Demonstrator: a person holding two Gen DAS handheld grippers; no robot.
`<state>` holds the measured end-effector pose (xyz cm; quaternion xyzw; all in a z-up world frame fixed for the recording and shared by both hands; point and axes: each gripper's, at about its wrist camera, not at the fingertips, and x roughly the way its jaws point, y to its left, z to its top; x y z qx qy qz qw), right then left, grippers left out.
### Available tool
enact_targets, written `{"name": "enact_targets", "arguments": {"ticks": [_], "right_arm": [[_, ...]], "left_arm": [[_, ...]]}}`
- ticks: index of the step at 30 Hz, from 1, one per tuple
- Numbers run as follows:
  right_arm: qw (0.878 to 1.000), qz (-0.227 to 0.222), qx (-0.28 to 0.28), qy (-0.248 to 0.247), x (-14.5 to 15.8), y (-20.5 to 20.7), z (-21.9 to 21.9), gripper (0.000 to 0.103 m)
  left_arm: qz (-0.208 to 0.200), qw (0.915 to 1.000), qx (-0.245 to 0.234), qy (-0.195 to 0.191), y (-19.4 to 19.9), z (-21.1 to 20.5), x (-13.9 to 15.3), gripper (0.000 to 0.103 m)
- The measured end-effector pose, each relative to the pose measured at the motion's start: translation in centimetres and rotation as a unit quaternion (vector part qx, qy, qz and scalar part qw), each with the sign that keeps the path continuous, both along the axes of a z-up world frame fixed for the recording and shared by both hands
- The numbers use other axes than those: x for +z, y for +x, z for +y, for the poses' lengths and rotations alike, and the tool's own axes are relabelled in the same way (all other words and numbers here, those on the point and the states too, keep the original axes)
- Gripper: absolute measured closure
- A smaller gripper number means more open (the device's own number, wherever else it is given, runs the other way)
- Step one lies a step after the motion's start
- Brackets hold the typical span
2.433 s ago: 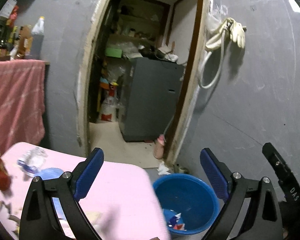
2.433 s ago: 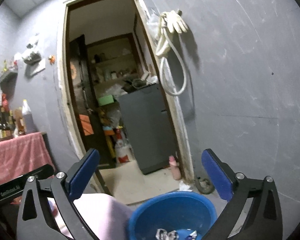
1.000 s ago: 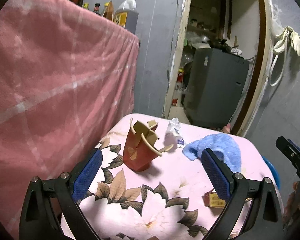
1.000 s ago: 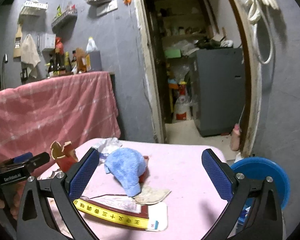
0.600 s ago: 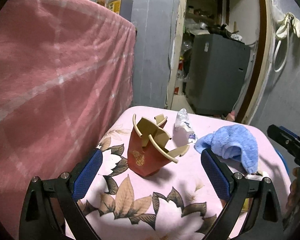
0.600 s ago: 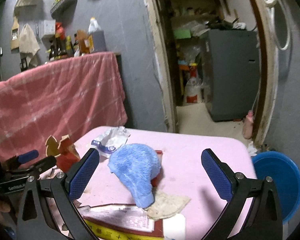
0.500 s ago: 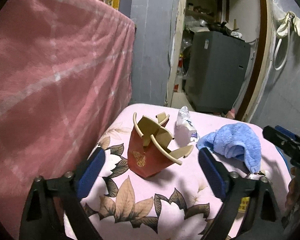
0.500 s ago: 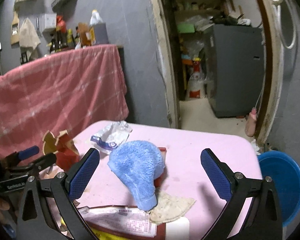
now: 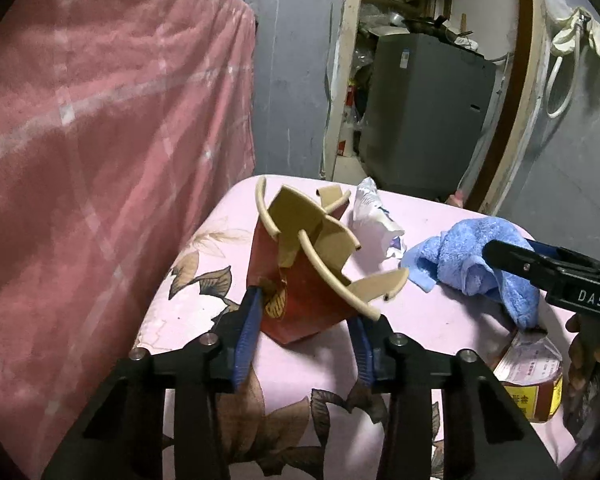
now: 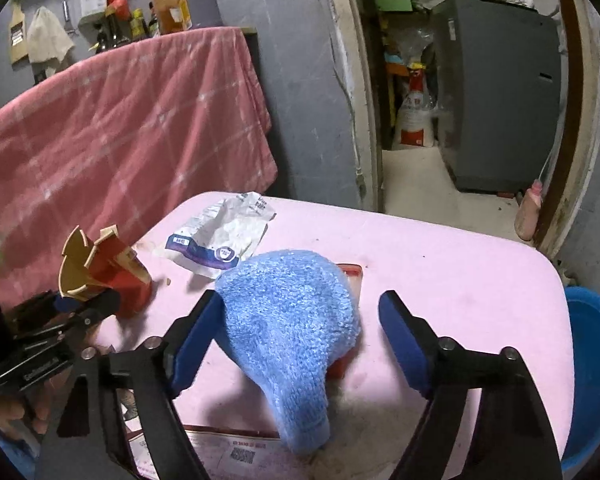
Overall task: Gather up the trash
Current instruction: 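Grasp the red paper cup with the left gripper while the right gripper grasps the blue towel, then carry the cup and towel over the blue basin and open both grippers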
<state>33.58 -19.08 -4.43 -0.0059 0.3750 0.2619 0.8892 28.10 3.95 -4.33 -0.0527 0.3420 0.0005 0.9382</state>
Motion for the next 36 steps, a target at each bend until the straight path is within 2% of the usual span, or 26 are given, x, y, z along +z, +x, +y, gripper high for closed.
{"name": "enact_targets", "arguments": {"ticks": [11, 14, 17, 25, 36], "right_arm": [[0.999, 0.026, 0.02, 0.007, -0.5, 0.6, 0.3, 0.055], [1.0, 0.021, 0.019, 0.008, -0.4, 0.4, 0.2, 0.067], [1.0, 0.008, 0.017, 0.008, -0.1, 0.0, 0.2, 0.076], [0.999, -0.044, 0.003, 0.011, 1.4, -1.9, -0.3, 0.078], [0.991, -0.114, -0.04, 0.063, 5.3, -4.5, -4.0, 0.078]], "left_arm": [[-0.007, 0.9999, -0.005, -0.007, 0.2, -0.1, 0.2, 0.084], [-0.012, 0.9999, -0.005, 0.001, 0.2, -0.5, 0.4, 0.086], [-0.018, 0.9998, -0.008, 0.007, 0.0, -1.0, 0.5, 0.086], [-0.046, 0.9988, -0.018, 0.005, -1.4, -2.3, 1.7, 0.086], [-0.106, 0.9937, -0.036, -0.004, -2.7, -5.8, 4.7, 0.086]]}}
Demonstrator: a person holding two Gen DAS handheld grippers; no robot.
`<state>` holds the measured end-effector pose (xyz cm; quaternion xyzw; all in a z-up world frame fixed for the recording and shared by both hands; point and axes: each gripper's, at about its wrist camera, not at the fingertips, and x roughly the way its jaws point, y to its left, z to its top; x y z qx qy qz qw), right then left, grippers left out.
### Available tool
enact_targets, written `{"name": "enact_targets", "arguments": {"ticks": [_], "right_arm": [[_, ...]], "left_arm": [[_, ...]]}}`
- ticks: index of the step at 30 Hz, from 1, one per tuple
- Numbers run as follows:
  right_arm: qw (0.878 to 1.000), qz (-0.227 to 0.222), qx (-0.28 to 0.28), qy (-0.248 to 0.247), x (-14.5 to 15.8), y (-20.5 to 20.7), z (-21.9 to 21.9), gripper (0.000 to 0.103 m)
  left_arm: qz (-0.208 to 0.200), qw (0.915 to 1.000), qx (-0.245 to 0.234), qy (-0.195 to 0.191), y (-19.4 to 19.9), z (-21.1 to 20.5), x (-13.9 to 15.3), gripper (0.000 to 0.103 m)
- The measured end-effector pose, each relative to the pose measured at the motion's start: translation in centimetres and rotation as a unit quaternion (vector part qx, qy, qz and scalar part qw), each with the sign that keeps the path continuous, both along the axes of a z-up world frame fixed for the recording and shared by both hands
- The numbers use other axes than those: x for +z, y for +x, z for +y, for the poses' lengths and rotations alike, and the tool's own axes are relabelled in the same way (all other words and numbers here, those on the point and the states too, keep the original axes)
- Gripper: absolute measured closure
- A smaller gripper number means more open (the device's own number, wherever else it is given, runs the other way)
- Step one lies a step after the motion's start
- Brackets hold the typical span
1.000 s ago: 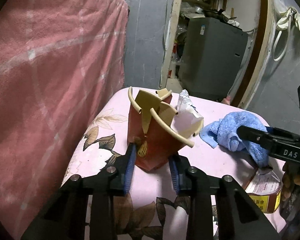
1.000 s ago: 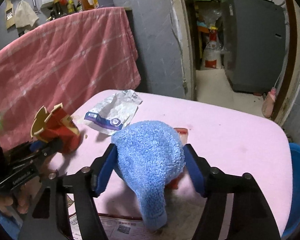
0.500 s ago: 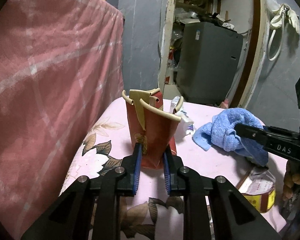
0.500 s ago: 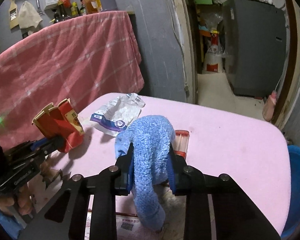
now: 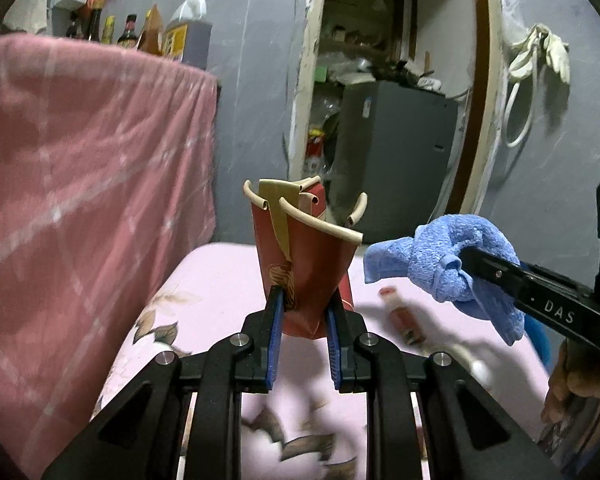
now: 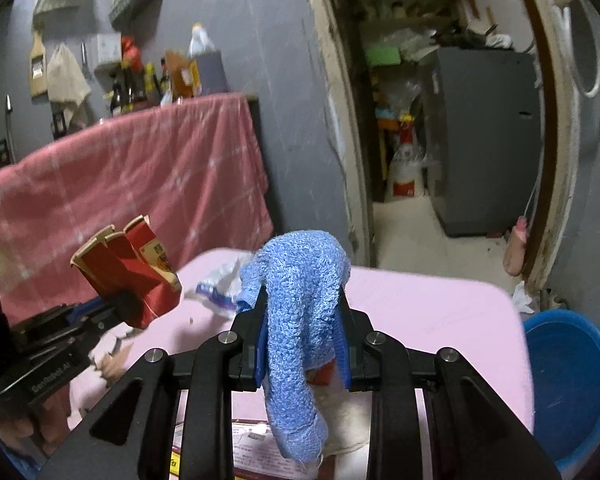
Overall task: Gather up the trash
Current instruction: 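Carry the cup and towel over the blue basin and open both grippers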
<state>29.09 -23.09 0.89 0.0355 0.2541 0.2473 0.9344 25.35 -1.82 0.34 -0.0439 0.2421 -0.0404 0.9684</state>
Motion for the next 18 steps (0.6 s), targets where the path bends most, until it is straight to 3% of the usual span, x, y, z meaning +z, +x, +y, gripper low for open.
{"name": "enact_targets", "arguments": {"ticks": [8, 18], "right_arm": [[0.996, -0.069, -0.045, 0.024, 3.3, -2.3, -3.2, 0.078], [0.982, -0.131, -0.132, 0.038, 5.6, -4.8, -10.2, 0.078]], "left_arm": [[-0.048, 0.9986, -0.022, -0.007, -0.1, -3.4, 3.4, 0.086], [-0.094, 0.9931, -0.069, -0.012, 0.2, -11.4, 6.0, 0.086]]}}
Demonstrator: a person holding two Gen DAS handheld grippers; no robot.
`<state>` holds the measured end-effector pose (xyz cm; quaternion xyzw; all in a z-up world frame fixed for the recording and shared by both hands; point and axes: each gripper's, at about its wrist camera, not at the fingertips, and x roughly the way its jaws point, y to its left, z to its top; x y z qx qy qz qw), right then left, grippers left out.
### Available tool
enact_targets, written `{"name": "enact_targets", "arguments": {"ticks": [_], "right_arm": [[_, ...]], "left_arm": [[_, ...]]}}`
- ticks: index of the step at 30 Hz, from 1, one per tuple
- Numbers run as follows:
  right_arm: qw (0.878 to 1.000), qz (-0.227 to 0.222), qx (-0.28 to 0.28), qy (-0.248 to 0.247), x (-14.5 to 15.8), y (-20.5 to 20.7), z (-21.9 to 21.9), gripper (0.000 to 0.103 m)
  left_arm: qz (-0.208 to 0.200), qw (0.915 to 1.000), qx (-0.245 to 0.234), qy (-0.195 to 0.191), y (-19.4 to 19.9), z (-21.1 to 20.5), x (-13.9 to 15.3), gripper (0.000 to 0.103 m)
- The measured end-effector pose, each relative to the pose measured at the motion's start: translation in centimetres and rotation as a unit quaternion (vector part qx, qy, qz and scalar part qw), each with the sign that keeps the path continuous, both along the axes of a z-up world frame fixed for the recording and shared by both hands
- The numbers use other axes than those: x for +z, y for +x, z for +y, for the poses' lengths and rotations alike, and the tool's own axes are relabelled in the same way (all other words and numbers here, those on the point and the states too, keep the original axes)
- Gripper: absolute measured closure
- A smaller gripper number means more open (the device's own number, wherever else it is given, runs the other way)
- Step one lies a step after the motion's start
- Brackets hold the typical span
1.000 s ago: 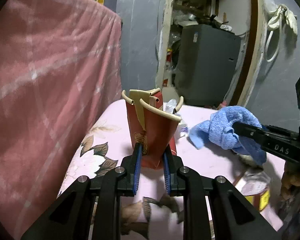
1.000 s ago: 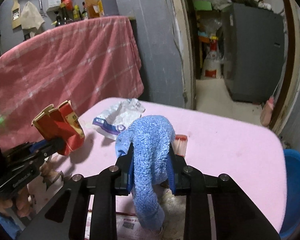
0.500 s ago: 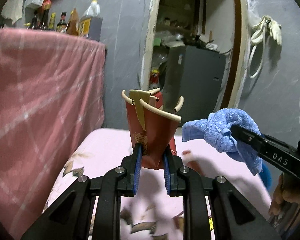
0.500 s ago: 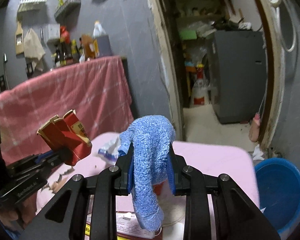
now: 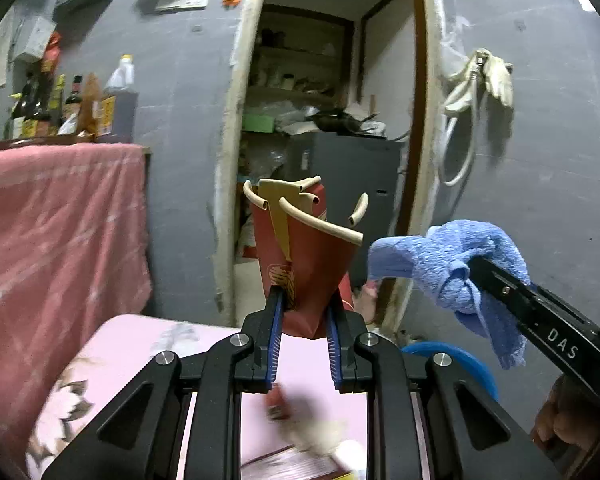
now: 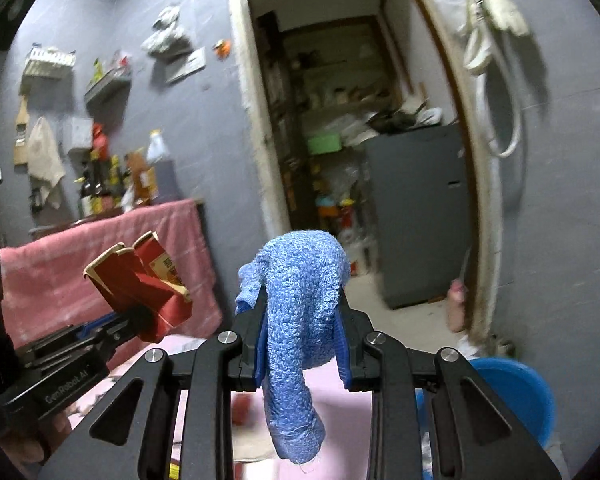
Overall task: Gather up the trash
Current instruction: 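Carry the cup and towel over the blue basin and open both grippers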
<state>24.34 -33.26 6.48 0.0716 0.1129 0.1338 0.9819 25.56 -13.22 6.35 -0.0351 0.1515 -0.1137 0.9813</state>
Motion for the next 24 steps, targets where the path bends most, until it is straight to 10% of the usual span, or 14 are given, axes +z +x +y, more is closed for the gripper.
{"name": "enact_targets", "arguments": {"ticks": [12, 24], "right_arm": [[0.993, -0.016, -0.118, 0.007, -1.7, -2.2, -11.1, 0.078], [0.985, 0.035, -0.163, 0.042, -5.4, -0.7, -17.9, 0.078]], "left_arm": [[-0.012, 0.998, -0.062, -0.004, 2.0, -11.3, -0.6, 0.086], [0.076, 0.9921, -0.099, 0.004, 7.0, -20.6, -4.4, 0.086]]}}
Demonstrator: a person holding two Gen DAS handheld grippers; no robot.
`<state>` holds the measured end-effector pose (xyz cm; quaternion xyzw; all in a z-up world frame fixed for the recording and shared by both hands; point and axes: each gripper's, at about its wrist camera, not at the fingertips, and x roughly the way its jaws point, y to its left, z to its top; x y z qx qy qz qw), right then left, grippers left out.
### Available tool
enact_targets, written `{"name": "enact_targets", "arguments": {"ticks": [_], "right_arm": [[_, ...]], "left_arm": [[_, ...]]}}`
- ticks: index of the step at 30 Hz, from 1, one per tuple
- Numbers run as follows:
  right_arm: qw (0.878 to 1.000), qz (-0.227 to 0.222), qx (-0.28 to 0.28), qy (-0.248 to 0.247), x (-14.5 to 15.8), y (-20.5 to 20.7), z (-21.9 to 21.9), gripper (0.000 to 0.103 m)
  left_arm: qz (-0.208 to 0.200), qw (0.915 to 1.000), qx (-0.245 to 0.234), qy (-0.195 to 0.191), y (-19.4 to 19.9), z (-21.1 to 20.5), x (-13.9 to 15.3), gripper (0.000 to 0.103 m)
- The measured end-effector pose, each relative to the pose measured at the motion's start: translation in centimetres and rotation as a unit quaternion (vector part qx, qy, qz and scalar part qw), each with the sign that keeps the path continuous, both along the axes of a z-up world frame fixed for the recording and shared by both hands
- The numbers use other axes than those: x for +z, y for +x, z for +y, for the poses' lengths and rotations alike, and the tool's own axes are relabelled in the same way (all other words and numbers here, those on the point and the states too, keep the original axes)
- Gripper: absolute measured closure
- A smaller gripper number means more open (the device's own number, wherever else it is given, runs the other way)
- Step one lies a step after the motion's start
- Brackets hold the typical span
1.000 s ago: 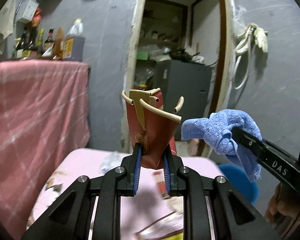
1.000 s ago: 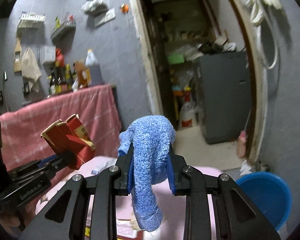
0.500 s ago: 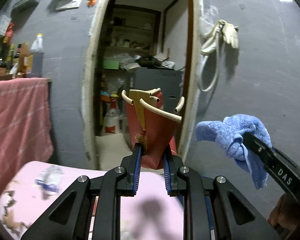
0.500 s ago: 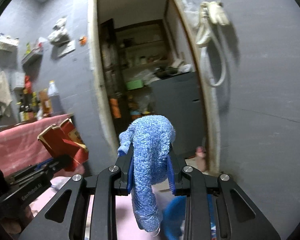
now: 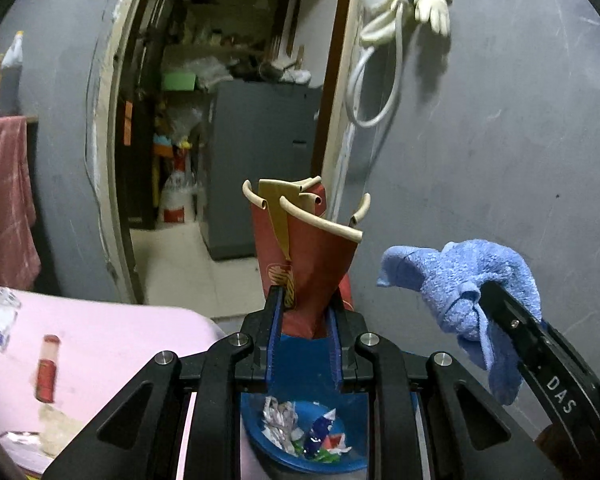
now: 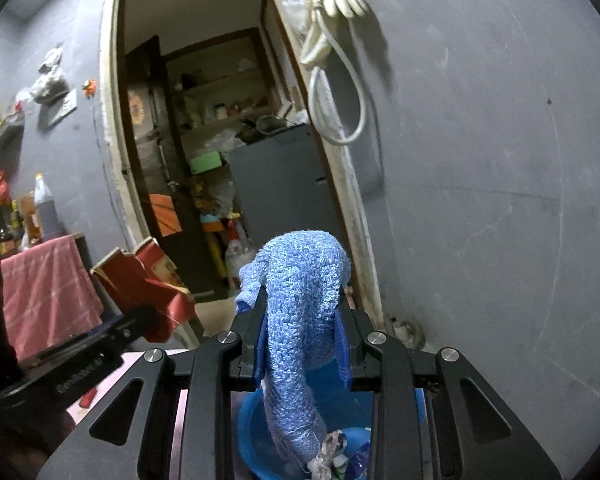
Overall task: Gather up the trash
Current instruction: 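Carry the cup and towel over the blue basin and open both grippers, then move both open tools back over the table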
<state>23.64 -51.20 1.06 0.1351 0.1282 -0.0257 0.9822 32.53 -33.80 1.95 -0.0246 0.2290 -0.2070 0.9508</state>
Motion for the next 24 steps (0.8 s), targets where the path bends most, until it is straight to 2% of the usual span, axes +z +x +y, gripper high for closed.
{"name": "enact_targets", "arguments": {"ticks": [9, 18, 24], "right_arm": [[1.0, 0.03, -0.002, 0.008, -1.6, 1.5, -1.0, 0.075], [0.996, 0.078, 0.006, 0.035, -4.1, 3.5, -2.2, 0.063], [0.997, 0.07, 0.001, 0.036, -3.5, 3.0, -2.5, 0.054]], "left_arm": [[0.046, 0.9988, 0.008, 0.011, 1.9, -1.2, -3.2, 0.084], [0.095, 0.9953, 0.002, 0.023, 2.8, -1.2, -5.2, 0.08], [0.092, 0.9955, 0.011, 0.02, 2.5, -0.5, -5.1, 0.072]]}}
